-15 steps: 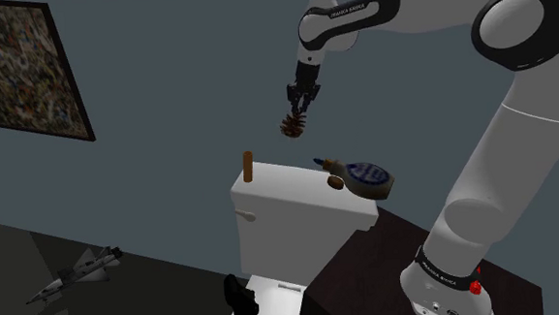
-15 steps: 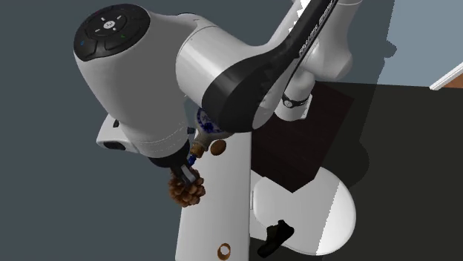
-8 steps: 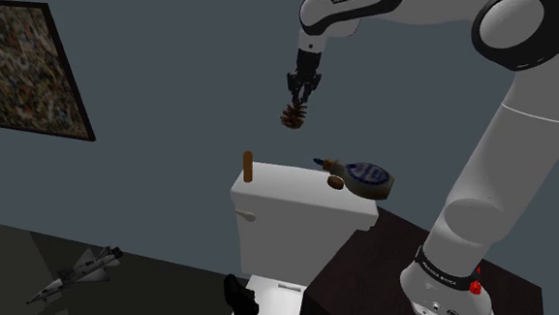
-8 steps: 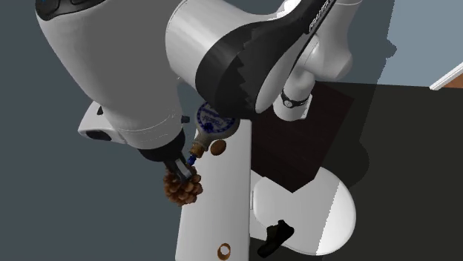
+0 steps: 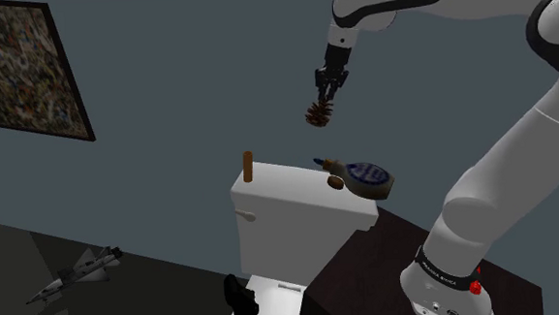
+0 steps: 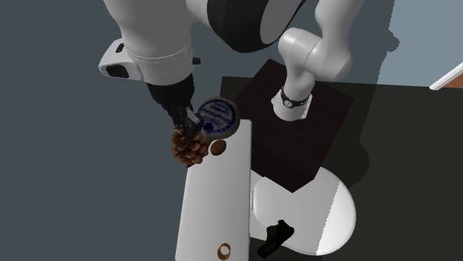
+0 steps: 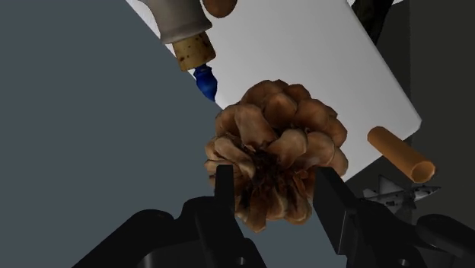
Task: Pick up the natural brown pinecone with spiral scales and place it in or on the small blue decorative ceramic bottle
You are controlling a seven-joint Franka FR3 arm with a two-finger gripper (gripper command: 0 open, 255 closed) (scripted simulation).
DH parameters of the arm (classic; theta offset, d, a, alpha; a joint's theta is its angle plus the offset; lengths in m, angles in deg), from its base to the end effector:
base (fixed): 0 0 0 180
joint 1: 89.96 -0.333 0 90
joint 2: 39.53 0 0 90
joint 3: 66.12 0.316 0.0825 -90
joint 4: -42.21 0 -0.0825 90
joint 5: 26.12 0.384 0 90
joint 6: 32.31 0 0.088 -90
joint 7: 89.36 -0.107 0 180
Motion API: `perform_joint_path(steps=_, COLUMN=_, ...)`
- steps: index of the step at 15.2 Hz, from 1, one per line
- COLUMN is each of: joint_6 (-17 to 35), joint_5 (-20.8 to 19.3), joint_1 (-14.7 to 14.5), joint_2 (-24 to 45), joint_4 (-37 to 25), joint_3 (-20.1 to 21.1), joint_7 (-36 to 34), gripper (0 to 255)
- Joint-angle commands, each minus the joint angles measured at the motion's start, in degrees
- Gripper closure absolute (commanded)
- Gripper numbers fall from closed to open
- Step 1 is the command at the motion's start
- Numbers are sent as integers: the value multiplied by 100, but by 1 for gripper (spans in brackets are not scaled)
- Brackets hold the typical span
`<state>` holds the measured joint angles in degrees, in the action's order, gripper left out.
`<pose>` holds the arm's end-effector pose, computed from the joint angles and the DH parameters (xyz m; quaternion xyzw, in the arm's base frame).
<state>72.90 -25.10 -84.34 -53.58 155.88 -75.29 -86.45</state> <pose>0.4766 -0.1317 0.5772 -0.9931 0.1038 -0.0509 0.0205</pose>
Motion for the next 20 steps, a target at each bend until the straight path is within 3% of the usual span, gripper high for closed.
perform_joint_path(steps=1, joint_6=-95, joint_5=-67, joint_1=84, joint_2=-359, joint_4=264, joint_3=-93, joint_7=148, gripper=255)
perform_joint_path(steps=13, joint_6=-877, joint_5=-590, joint_1=627, joint_2=-1975, joint_4=1077, joint_3=-735, joint_7=1094, gripper=255)
perform_joint_path(steps=20, joint_6=-360, joint_5=-639, joint_1=662, joint_2=-2061, joint_4=1679, joint_3=-781, joint_7=1104, gripper=255)
